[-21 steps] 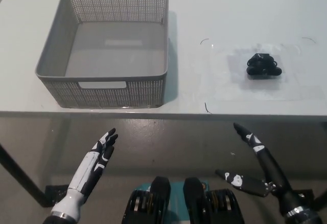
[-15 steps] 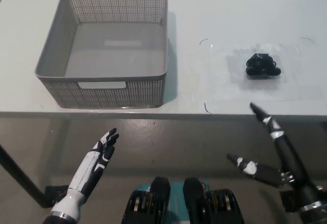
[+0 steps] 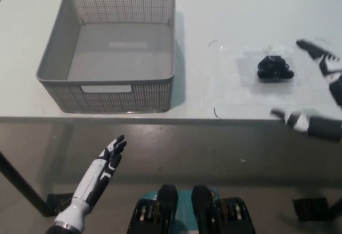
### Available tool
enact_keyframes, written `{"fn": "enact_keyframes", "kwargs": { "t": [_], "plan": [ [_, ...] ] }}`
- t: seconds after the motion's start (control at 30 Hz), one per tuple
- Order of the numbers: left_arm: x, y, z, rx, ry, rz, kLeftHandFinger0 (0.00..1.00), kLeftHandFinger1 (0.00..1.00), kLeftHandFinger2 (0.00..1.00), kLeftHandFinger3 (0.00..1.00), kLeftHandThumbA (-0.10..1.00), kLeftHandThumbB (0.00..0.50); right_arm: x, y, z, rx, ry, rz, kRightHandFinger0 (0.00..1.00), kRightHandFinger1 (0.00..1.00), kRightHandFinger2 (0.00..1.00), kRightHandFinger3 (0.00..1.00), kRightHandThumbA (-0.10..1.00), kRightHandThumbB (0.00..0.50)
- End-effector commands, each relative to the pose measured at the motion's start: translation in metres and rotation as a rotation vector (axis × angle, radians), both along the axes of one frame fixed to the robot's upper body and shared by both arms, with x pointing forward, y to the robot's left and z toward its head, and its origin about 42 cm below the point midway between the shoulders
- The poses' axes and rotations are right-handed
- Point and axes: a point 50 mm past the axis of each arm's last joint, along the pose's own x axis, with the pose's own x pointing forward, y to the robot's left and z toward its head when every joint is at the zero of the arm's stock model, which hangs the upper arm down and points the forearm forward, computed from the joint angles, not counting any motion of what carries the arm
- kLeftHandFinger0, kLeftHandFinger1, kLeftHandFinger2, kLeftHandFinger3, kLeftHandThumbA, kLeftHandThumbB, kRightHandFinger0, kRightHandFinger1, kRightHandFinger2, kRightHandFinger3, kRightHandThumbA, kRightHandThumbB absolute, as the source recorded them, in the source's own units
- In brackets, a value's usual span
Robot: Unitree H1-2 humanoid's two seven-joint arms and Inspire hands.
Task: Use the right hand to pick up a webcam and put it into a container on the left side
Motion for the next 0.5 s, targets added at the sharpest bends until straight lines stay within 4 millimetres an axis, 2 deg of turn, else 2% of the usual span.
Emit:
{"fn": "enact_keyframes", "kwargs": {
  "t": [0.0, 0.03, 0.1, 0.2, 0.23, 0.27, 0.47],
  "plan": [
    [0.002, -0.001, 0.013, 0.011, -0.07, -0.026, 1.0, 1.0, 1.0, 1.0, 1.0, 0.154, 0.043, -0.018, 0.063, -0.165, 0.047, -0.17, 1.0, 1.0, 1.0, 1.0, 0.83, 0.498],
    [0.002, -0.001, 0.012, 0.01, -0.068, -0.025, 1.0, 1.0, 1.0, 1.0, 1.0, 0.159, 0.059, -0.018, 0.074, -0.204, 0.047, -0.202, 1.0, 1.0, 1.0, 1.0, 0.84, 0.5],
    [-0.001, -0.003, 0.01, 0.008, -0.057, -0.031, 1.0, 1.0, 1.0, 1.0, 1.0, 0.155, 0.074, -0.02, 0.081, -0.222, 0.06, -0.218, 1.0, 1.0, 1.0, 1.0, 0.81, 0.5],
    [-0.002, -0.003, 0.009, 0.011, -0.061, -0.033, 1.0, 1.0, 1.0, 1.0, 1.0, 0.142, 0.107, -0.013, 0.102, -0.289, 0.108, -0.234, 1.0, 1.0, 1.0, 1.0, 0.8, 0.5],
    [-0.003, -0.003, 0.009, 0.011, -0.061, -0.033, 1.0, 1.0, 1.0, 1.0, 1.0, 0.142, 0.108, -0.013, 0.103, -0.293, 0.111, -0.235, 1.0, 1.0, 1.0, 1.0, 0.8, 0.5],
    [-0.003, -0.003, 0.009, 0.01, -0.062, -0.031, 1.0, 1.0, 1.0, 1.0, 1.0, 0.146, 0.126, -0.01, 0.113, -0.322, 0.141, -0.242, 1.0, 1.0, 1.0, 1.0, 0.8, 0.5],
    [-0.003, -0.004, 0.009, 0.008, -0.057, -0.033, 1.0, 1.0, 1.0, 1.0, 1.0, 0.15, 0.158, -0.007, 0.122, -0.376, 0.228, -0.272, 1.0, 1.0, 1.0, 1.0, 0.8, 0.498]
  ]
}}
